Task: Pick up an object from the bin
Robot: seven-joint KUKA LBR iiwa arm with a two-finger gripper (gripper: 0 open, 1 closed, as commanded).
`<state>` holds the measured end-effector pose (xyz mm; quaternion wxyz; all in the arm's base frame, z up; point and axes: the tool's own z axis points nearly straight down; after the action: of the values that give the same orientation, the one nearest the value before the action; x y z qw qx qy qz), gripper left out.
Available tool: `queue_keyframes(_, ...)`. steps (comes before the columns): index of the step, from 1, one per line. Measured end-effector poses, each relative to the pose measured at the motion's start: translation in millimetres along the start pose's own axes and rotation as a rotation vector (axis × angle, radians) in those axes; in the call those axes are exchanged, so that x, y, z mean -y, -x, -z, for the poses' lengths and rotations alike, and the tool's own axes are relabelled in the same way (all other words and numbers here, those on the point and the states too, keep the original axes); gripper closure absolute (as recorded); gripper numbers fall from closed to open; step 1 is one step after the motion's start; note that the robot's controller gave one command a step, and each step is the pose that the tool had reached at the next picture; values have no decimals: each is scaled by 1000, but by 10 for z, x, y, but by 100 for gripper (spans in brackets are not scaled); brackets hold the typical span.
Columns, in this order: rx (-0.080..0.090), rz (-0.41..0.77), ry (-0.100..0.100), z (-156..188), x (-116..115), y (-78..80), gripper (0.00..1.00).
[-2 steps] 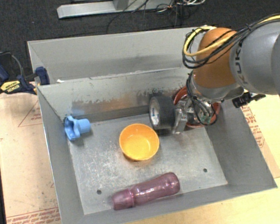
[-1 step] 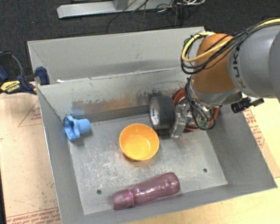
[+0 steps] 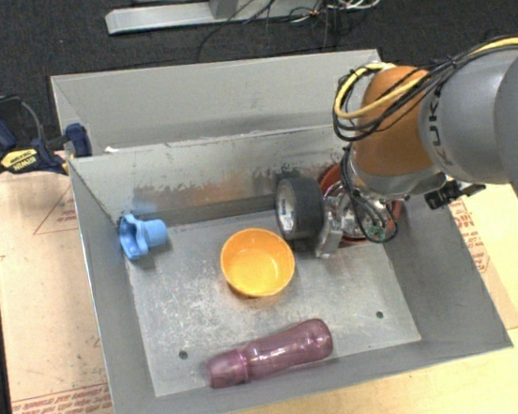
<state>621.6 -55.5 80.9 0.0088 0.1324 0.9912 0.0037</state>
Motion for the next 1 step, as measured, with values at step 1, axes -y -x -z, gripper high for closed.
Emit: queue_keyframes(1,5,367,1,471,152,-135,100)
